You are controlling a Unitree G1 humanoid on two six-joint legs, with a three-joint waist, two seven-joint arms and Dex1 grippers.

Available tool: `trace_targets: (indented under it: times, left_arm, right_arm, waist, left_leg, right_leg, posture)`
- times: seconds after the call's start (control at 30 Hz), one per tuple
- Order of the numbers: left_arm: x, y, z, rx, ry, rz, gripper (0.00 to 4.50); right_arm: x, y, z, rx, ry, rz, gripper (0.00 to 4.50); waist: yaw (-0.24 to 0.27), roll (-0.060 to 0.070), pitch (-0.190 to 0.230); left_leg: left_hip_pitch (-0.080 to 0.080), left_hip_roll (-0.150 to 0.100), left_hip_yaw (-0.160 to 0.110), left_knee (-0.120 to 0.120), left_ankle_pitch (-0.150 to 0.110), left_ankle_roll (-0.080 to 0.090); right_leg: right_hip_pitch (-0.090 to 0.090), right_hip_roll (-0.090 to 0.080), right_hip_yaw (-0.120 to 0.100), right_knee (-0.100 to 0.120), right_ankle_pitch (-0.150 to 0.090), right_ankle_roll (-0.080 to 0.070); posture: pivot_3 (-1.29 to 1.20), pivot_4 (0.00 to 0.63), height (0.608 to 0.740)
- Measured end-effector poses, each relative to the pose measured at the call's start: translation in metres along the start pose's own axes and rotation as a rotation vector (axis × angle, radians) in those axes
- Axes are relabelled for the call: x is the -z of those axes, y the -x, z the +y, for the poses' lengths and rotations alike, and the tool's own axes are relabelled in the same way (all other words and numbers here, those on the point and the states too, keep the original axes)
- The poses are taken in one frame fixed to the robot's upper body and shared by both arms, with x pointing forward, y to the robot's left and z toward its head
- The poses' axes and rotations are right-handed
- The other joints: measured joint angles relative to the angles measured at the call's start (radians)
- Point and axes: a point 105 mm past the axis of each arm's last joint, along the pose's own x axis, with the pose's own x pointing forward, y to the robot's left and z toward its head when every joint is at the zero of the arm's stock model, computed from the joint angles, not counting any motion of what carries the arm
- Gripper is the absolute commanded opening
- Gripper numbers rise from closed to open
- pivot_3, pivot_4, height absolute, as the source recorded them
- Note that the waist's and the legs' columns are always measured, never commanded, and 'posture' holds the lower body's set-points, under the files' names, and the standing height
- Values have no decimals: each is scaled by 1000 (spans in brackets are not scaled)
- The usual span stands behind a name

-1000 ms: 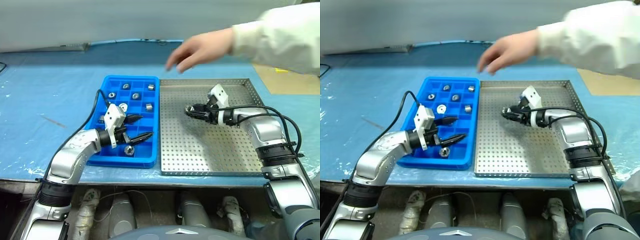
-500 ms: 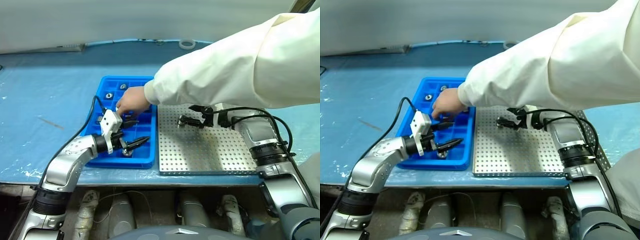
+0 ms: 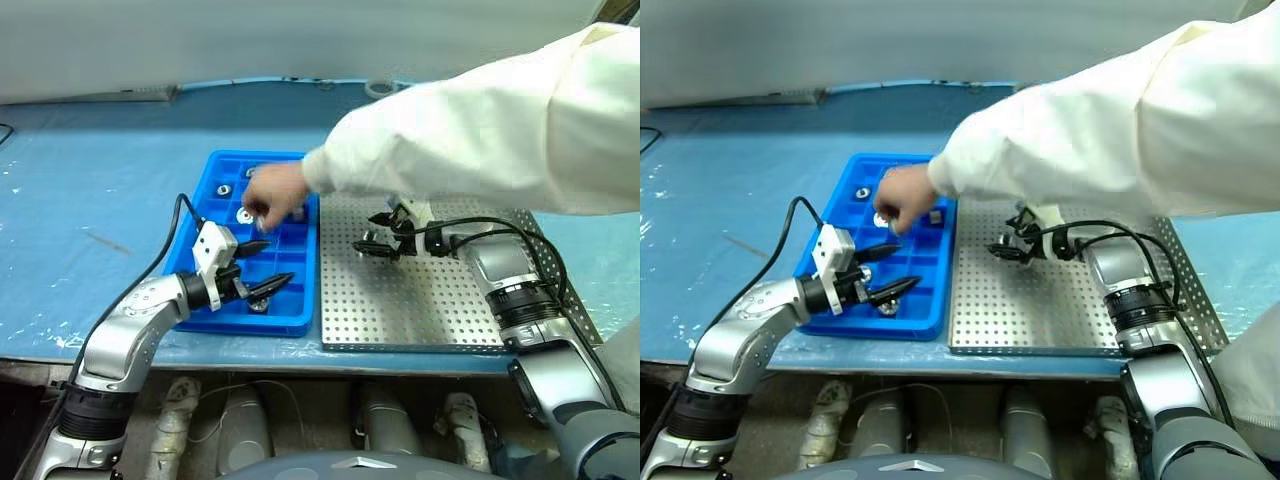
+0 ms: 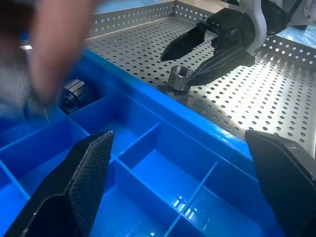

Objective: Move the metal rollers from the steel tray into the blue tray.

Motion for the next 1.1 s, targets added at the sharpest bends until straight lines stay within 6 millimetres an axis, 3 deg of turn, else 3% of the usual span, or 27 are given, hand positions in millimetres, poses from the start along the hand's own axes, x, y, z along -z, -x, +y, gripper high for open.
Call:
trace_targets:
  times: [0.07, 0.27, 0.37, 0.53, 0.63, 0.77, 1.03, 1.07, 1.1]
  left_arm:
    - [0, 0, 0, 0, 0, 0, 4500]
    - [0, 2, 1, -5, -7, 1, 4500]
    - [0, 5, 3, -17, -9, -2, 4500]
    - [5, 14, 2, -55, 2, 5, 4500]
    - [4, 24, 3, -96, -5, 6, 4500]
    - [3, 27, 0, -112, -11, 2, 4500]
    - [0, 25, 1, -115, -15, -2, 4500]
    - [-3, 23, 2, -110, -22, -8, 4500]
    - [-5, 22, 3, -105, -28, -12, 4500]
  right_arm:
    - [1, -3, 2, -9, 23, 9, 3576]
    - [0, -5, 6, -26, 44, 4, 1370]
    - [-13, -10, 10, -51, 2, -73, 326]
    - [-55, -14, 17, -120, 10, -205, 326]
    - [-46, -17, 13, -103, 78, -138, 326]
    - [-21, -21, 5, -75, 97, -46, 1214]
    - [-17, -6, -12, -14, 110, -29, 4006]
    - [-17, -3, -14, -9, 112, -25, 4313]
    - [-16, -1, -14, -10, 116, -23, 4313]
  waist:
    - [0, 0, 0]
    - [0, 0, 0]
    - [-3, 0, 0]
    - [5, 0, 0]
    - [14, 0, 0]
    - [30, 0, 0]
    - [30, 0, 0]
    - [29, 0, 0]
    - [29, 0, 0]
  left_leg:
    - [0, 0, 0, 0, 0, 0]
    - [0, 0, 0, 0, 0, 0]
    - [0, 0, 0, -1, 0, -1]
    - [0, 1, 0, -2, 1, -2]
    - [0, 0, 0, -2, 1, -2]
    - [0, 0, 0, -2, 1, -2]
    - [0, 0, 0, -2, 1, -2]
    - [0, 0, 0, -2, 1, -2]
    - [0, 0, 0, -2, 1, -2]
  right_leg:
    - [0, 0, 0, 0, 0, 0]
    - [0, 0, 0, 0, 0, 0]
    - [-1, 1, 0, 0, 0, 0]
    - [-1, 1, 0, 1, 0, 0]
    - [-1, 0, -1, 0, 0, 0]
    - [-1, 0, -1, 0, 0, 0]
    - [-1, 0, -1, 0, 0, 0]
    - [-1, 0, -1, 0, 0, 0]
    - [-1, 0, -1, 0, 0, 0]
  posture:
    - [-50, 150, 740]
    - [-50, 150, 740]
    - [-2, 150, 740]
    - [56, 150, 740]
    - [77, 150, 740]
    - [82, 150, 740]
    - [20, 150, 740]
    - [20, 150, 740]
    - [5, 150, 740]
